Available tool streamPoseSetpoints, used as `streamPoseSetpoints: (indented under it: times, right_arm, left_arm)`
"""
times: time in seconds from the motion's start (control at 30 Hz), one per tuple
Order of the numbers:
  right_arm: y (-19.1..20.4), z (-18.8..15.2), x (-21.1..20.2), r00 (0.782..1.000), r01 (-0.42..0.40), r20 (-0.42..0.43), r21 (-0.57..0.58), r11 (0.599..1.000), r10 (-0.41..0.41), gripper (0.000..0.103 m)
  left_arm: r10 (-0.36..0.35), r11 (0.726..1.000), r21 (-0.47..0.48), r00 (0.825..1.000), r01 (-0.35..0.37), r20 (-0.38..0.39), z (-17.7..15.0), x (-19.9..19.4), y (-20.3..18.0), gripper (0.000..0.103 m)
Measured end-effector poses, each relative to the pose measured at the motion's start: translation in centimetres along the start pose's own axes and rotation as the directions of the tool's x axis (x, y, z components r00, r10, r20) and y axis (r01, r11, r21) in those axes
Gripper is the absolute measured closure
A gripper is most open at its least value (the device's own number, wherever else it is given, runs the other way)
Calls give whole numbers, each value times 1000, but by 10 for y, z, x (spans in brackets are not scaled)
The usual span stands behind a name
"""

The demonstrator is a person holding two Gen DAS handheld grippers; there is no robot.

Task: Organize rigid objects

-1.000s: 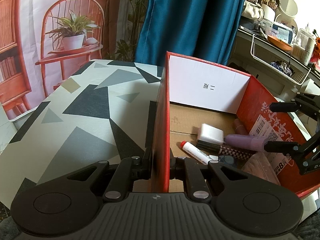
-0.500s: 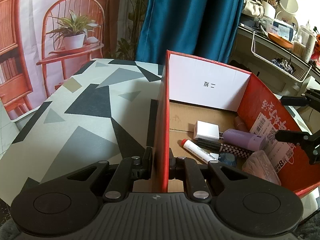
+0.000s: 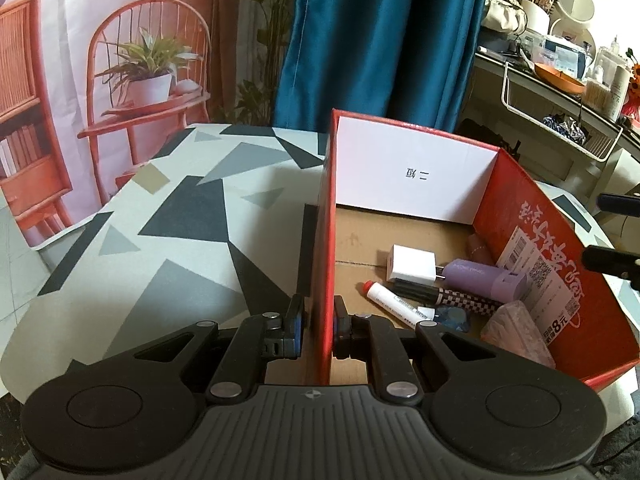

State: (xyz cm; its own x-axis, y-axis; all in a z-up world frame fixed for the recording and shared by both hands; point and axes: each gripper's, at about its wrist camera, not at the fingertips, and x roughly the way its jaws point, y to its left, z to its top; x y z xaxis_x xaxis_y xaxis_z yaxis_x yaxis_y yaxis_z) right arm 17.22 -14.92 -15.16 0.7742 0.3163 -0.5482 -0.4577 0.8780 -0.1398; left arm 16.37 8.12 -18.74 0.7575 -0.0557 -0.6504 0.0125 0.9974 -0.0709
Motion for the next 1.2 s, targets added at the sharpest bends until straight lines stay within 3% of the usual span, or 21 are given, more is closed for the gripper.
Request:
streamPoseSetpoints:
  times: [0.23,0.33,0.4,0.47,0.7,0.87,1.0,1.2]
  right_arm:
    - [-10,0,-27,997,74,18,208,975,-79,0]
    - [-12,0,-44,993,99,31,282,954,-112,0]
    - [-14,2,-56,989,123,40,334,934,-144,0]
    - [-15,4,-70,982,154,46,384,910,-185,0]
    - [-14,20,-120,951,216,91,488,846,-295,0]
    - [0,35,-152,902,339,64,506,793,-427,0]
    - [7,39,-175,907,318,57,558,767,-418,0]
    - [25,44,-207,897,320,73,575,753,-437,0]
  left_arm:
    - [22,1000,1,999,-22,26,5,-13,-1,58]
    - [16,1000,5,999,-17,37,10,-21,-3,35]
    - [-12,1000,4,998,12,59,14,-29,-5,8]
    - [-31,999,16,995,30,95,17,-40,-9,0]
    - [-6,997,80,986,-8,167,35,-83,-33,0]
    - [55,987,137,971,-89,231,44,-119,-53,0]
    - [114,970,173,948,-171,299,47,-155,-69,0]
    - [53,981,155,929,-117,367,45,-211,-80,0]
